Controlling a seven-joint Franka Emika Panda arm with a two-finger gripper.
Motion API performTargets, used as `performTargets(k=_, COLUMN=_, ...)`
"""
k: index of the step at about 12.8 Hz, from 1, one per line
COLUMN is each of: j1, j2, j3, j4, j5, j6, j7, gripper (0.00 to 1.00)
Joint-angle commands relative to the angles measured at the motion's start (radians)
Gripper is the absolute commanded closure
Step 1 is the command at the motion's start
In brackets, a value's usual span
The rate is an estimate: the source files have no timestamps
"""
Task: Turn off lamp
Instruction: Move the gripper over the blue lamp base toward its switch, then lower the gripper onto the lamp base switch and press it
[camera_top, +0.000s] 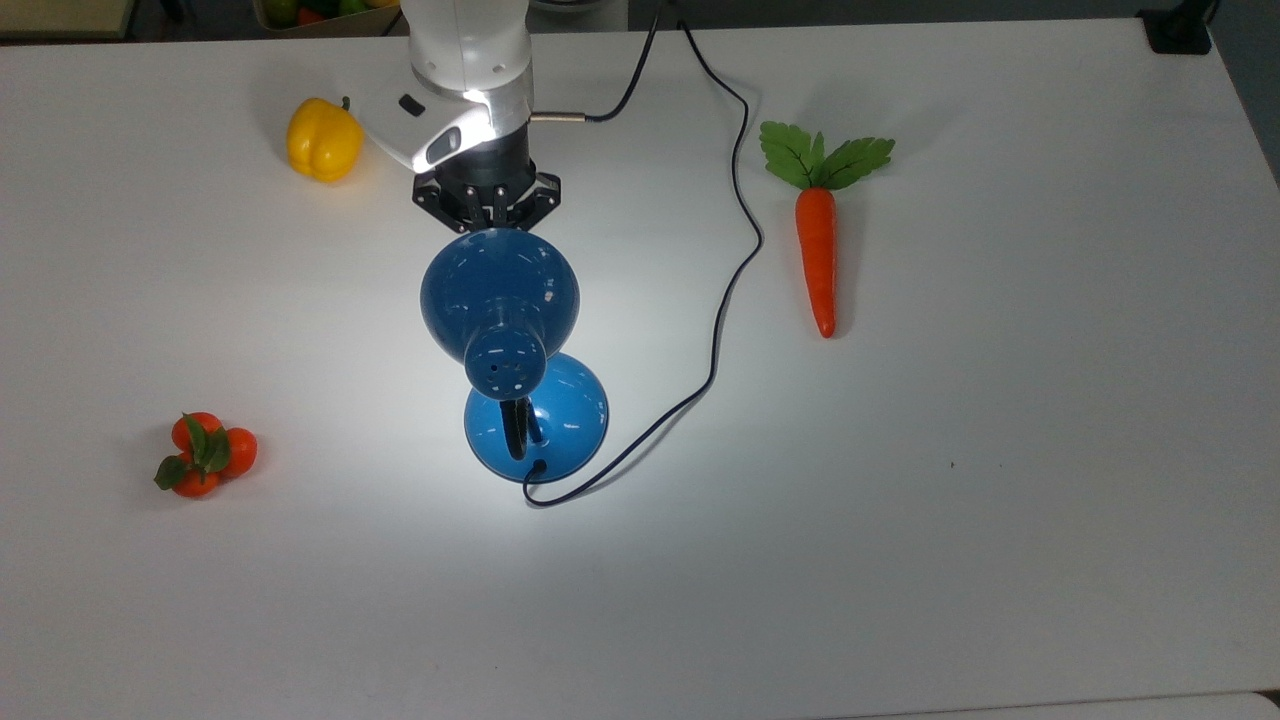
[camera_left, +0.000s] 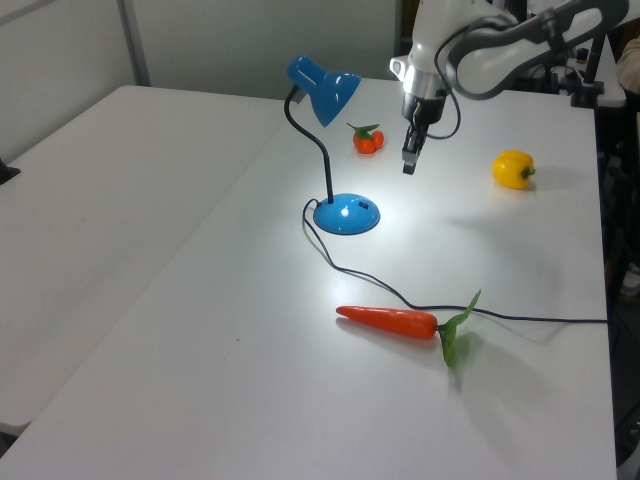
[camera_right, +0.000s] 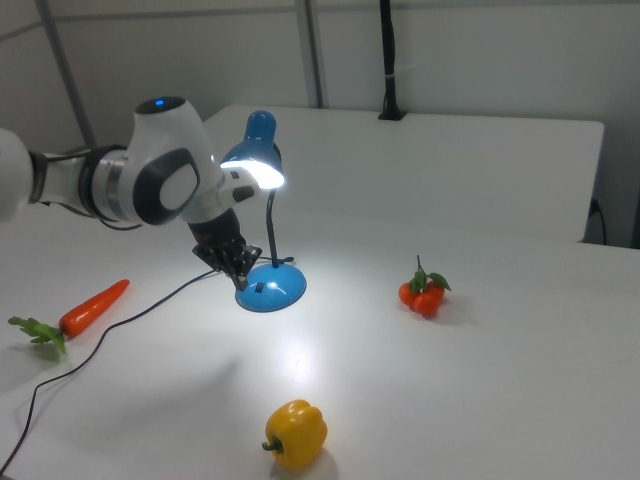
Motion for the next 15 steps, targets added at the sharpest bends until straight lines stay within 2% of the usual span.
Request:
performTargets(k=1, j1=0.011, j2=0.065, j3=0.006, j4=-0.002, j5=0.002, j6=0.132, j7=0.052, gripper=1.00)
performTargets(k=8, j1=0.030, j2=0.148, j3=0.008, j4=0.010, j5=0.001, j6=0.324, j7=0.052, gripper=1.00)
performTargets(k=15, j1=0.033, j2=0.196, j3=0.008, j4=0.043, j5=-0.008, j6=0.362, j7=0.052, gripper=1.00)
